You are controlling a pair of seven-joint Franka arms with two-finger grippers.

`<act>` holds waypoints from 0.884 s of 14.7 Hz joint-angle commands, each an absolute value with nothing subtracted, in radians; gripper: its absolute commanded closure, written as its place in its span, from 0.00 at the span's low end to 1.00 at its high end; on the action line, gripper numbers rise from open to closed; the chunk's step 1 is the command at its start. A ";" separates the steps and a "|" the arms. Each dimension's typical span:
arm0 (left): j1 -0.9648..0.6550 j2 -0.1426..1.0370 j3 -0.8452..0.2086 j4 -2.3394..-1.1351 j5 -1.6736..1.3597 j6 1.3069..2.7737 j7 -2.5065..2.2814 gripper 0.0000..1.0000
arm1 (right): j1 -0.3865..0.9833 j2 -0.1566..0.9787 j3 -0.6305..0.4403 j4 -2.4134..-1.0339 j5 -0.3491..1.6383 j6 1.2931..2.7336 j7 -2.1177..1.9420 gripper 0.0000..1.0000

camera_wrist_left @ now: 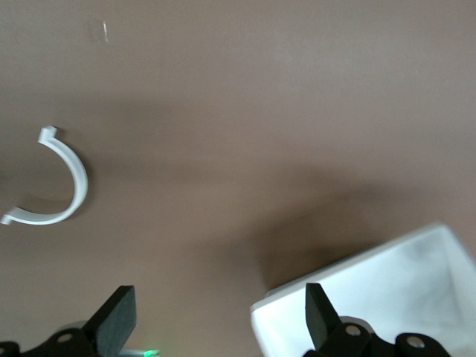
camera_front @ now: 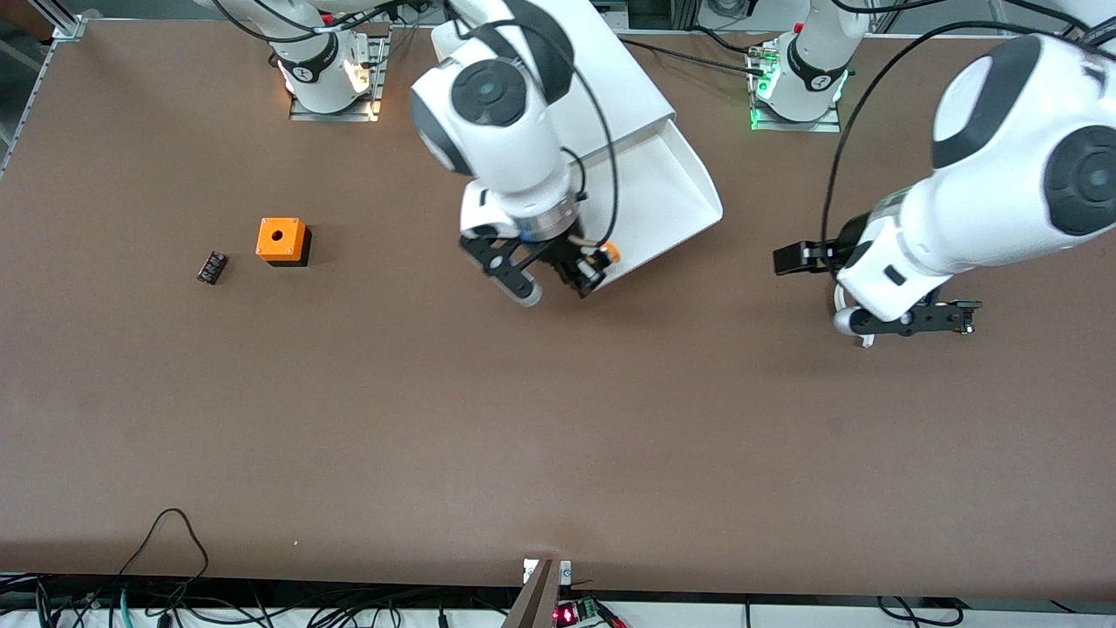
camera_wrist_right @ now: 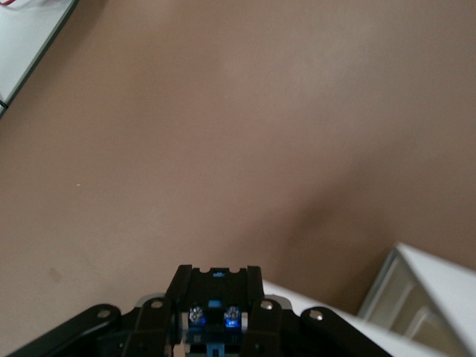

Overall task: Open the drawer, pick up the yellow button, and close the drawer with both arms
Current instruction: 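Lift the orange button out with the right gripper while the left gripper pushes drawer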

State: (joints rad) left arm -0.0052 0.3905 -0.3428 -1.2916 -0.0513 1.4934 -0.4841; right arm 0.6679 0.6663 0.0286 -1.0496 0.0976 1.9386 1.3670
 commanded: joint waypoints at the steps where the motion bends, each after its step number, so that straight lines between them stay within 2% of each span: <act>1: -0.057 0.377 -0.351 -1.399 0.055 1.635 -0.599 0.00 | 0.571 0.647 0.043 -1.057 0.166 1.869 1.111 1.00; 6: -0.129 0.387 -0.350 -1.563 0.087 1.902 -0.840 0.00 | 0.430 0.647 0.041 -1.086 0.180 1.778 0.757 1.00; 9: -0.150 0.387 -0.353 -1.611 0.121 1.933 -0.909 0.00 | 0.377 0.634 0.011 -1.143 0.167 1.764 0.548 1.00; 13: -0.210 0.385 -0.357 -1.666 0.121 1.945 -1.055 0.00 | 0.376 0.607 -0.102 -1.252 0.166 1.773 0.284 1.00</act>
